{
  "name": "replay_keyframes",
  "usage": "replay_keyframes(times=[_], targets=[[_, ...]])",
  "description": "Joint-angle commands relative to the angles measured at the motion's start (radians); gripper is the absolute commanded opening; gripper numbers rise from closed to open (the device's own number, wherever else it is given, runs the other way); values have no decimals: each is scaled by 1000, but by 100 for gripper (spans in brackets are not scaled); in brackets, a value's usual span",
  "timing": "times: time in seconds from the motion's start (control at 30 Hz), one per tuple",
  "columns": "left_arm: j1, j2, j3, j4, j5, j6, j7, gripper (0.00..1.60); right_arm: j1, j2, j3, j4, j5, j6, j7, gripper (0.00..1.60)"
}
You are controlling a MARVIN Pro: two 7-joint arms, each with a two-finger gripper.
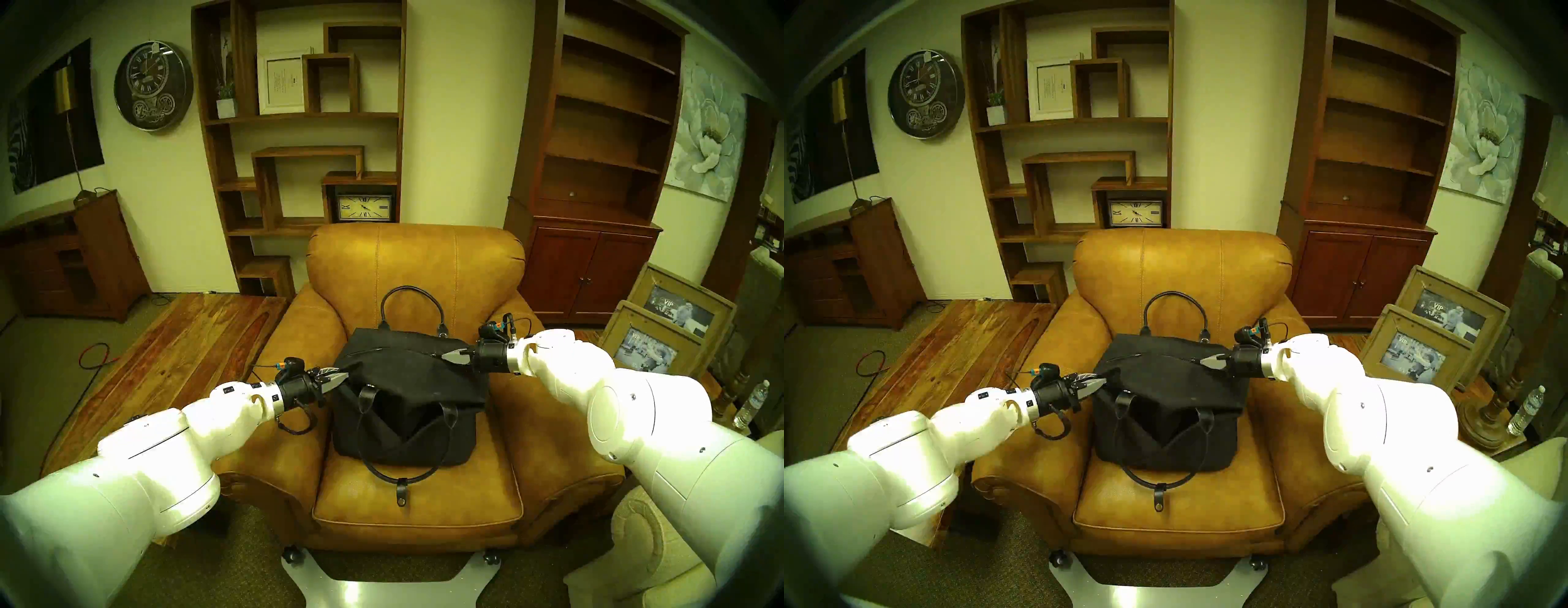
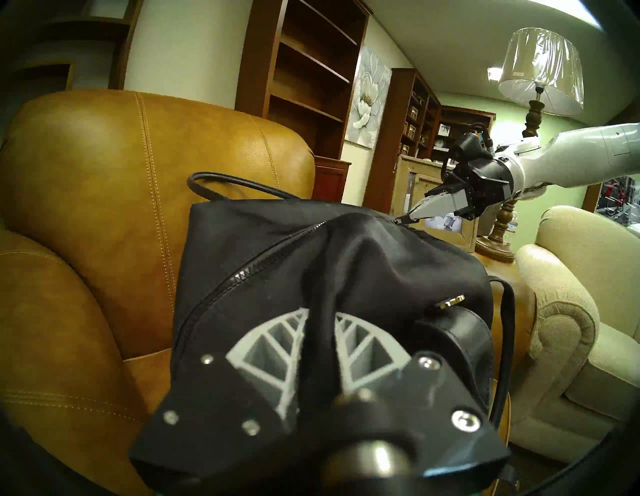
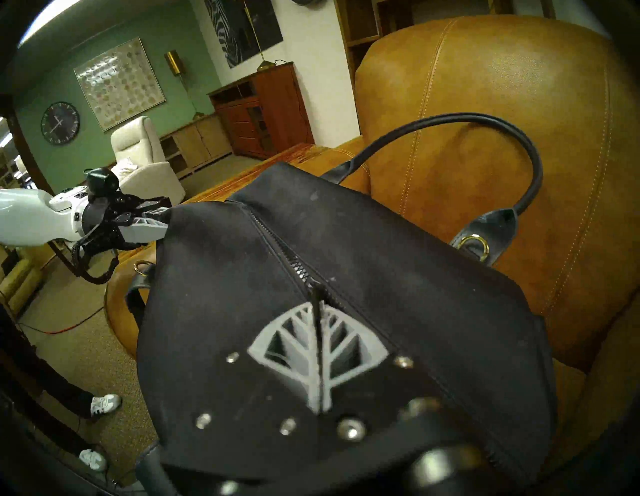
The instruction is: Close a bag with a zipper
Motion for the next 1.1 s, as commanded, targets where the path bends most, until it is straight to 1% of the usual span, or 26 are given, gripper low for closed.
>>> replay_keyframes(times=[0.0,0.07,0.1,0.3,0.33,0.4,0.47,0.5,0.77,0.8,0.87,0.97,1.07], targets=[[-38,38,-20,7,-15,0,-3,37,12,49,1,-15,-1,-12,19,0],[-38,38,-20,8,-15,-1,-3,37,12,51,2,-15,-1,-13,22,0],[-37,38,-20,8,-14,-1,-6,7,11,63,4,-15,0,-16,25,0],[-37,38,-20,10,-10,1,-11,7,11,83,9,-16,1,-22,30,0],[-37,37,-21,11,-10,1,-12,1,10,88,11,-16,1,-24,36,0],[-38,37,-22,12,-9,2,-14,0,6,98,13,-14,0,-26,36,0],[-38,37,-22,12,-9,2,-15,0,5,99,13,-14,0,-27,37,0],[-38,37,-22,12,-8,3,-16,3,3,108,13,-11,-2,-28,41,0],[-37,34,-23,18,-5,4,-13,3,-7,136,20,-8,-2,-28,43,0],[-38,34,-23,19,-4,4,-13,0,-10,143,28,-7,4,-27,35,0],[-38,35,-24,20,-4,4,-12,0,-15,150,41,-6,13,-25,21,0],[-39,36,-25,20,-4,4,-13,0,-18,155,45,-7,12,-26,19,0],[-40,37,-28,23,-5,6,-11,0,-28,166,68,-10,26,-30,-22,0]])
